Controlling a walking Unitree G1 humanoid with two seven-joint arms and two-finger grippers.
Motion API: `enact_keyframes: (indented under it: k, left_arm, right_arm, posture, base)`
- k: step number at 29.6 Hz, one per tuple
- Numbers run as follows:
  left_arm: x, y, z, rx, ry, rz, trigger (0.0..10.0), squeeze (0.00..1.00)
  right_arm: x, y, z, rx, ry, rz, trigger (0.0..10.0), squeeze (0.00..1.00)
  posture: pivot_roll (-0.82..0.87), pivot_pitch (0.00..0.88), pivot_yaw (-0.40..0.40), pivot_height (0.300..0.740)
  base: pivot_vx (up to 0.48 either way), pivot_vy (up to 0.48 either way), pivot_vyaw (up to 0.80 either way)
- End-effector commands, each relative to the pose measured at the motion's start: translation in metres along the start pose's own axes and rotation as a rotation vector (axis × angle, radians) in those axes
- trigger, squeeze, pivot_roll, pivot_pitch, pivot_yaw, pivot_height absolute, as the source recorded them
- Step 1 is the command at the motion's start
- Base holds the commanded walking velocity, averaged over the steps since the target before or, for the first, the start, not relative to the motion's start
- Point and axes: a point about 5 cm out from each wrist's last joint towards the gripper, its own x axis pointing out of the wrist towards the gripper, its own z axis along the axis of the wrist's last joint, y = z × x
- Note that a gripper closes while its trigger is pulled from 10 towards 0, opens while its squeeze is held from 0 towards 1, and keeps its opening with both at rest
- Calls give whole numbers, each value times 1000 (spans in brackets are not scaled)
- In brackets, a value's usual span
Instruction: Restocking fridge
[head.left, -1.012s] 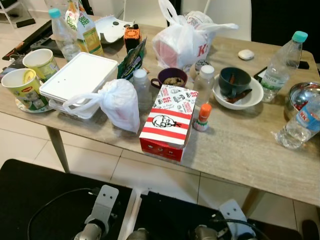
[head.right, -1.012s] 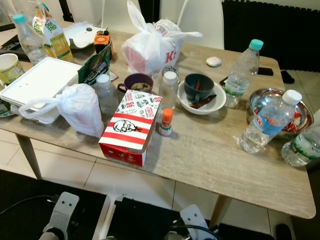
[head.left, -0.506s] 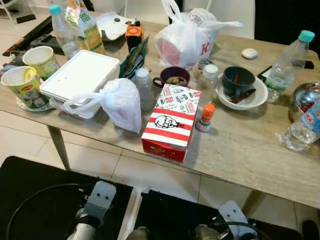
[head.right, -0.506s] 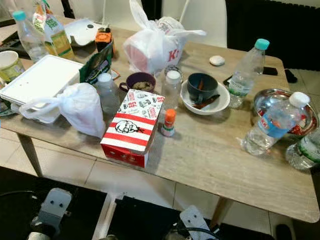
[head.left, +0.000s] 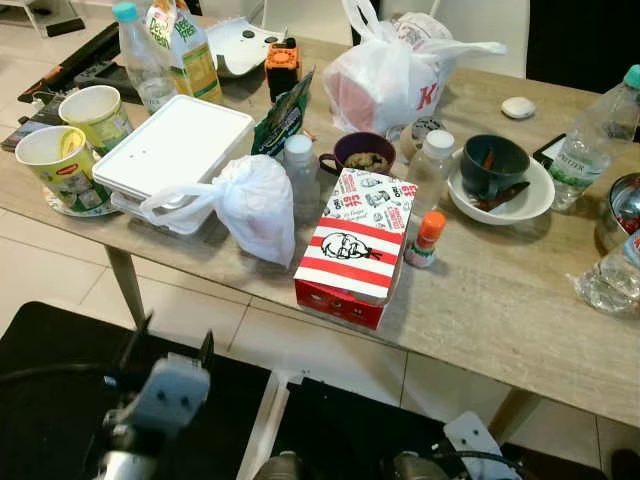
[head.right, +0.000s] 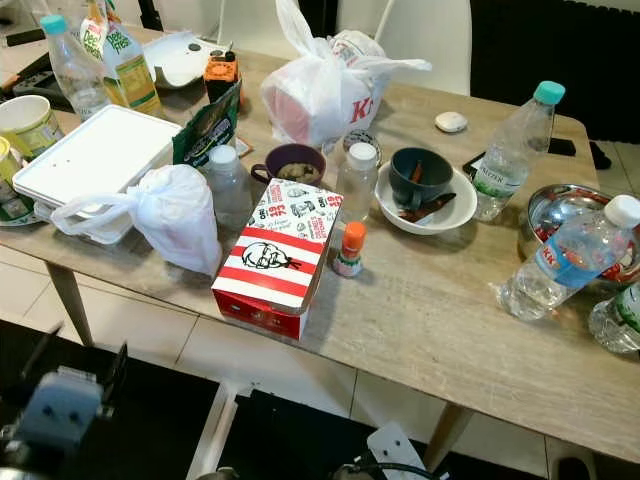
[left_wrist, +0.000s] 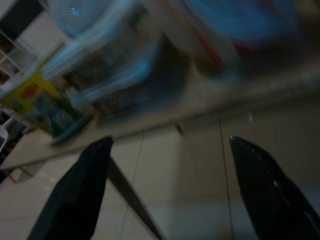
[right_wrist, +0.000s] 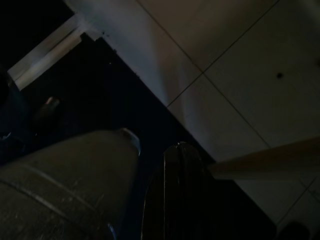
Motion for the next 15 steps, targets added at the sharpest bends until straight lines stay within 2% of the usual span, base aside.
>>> enact_keyframes:
  k: [1, 4, 5, 6, 7, 9, 11, 13, 15]
  left_arm:
    - [13, -2, 3, -146, 49, 28, 10000, 1000]
    - [31, -6, 15, -283, 37, 8, 10000, 1000]
    - [35, -7, 19, -324, 27, -4, 10000, 565]
    - [42, -10, 23, -431, 34, -21, 10000, 0]
    - [42, -10, 23, -431, 34, -21, 10000, 0]
    - [55, -18, 35, -725, 35, -64, 10000, 0]
    - [57, -18, 36, -741, 28, -54, 10000, 0]
    - [58, -21, 43, -809, 5, -73, 10000, 0]
    - [59, -22, 46, -831, -5, -85, 10000, 0]
  right_arm:
    - [-3, 1, -9, -3, 38, -1, 10000, 0]
    - [-3, 0, -9, -2, 39, -8, 10000, 0]
    - [-3, -1, -9, 0, 39, -11, 10000, 0]
    - [-3, -2, -9, 1, 39, -15, 10000, 0]
    - [-3, -2, -9, 1, 39, -15, 10000, 0]
    - [-5, -4, -12, 1, 45, -21, 10000, 0]
    - [-5, -4, -13, 0, 47, -22, 10000, 0]
    - [-6, -5, -14, -2, 51, -24, 10000, 0]
    - [-6, -5, -14, -2, 51, -24, 10000, 0]
  posture:
    - [28, 141, -17, 740]
    - [15, 135, -17, 740]
    - [15, 135, -17, 740]
    - [6, 131, -18, 740]
    - [6, 131, -18, 740]
    - [-4, 125, -19, 740]
    - [-4, 125, -19, 740]
    - [-8, 123, -24, 740]
    - [-8, 123, -24, 740]
  base:
    - [0, 0, 0]
    - [0, 0, 0]
    - [0, 0, 0]
    - [0, 0, 0]
    - [0, 0, 0]
    - [0, 0, 0]
    - [0, 0, 0]
    - [0, 0, 0]
    - [0, 0, 0]
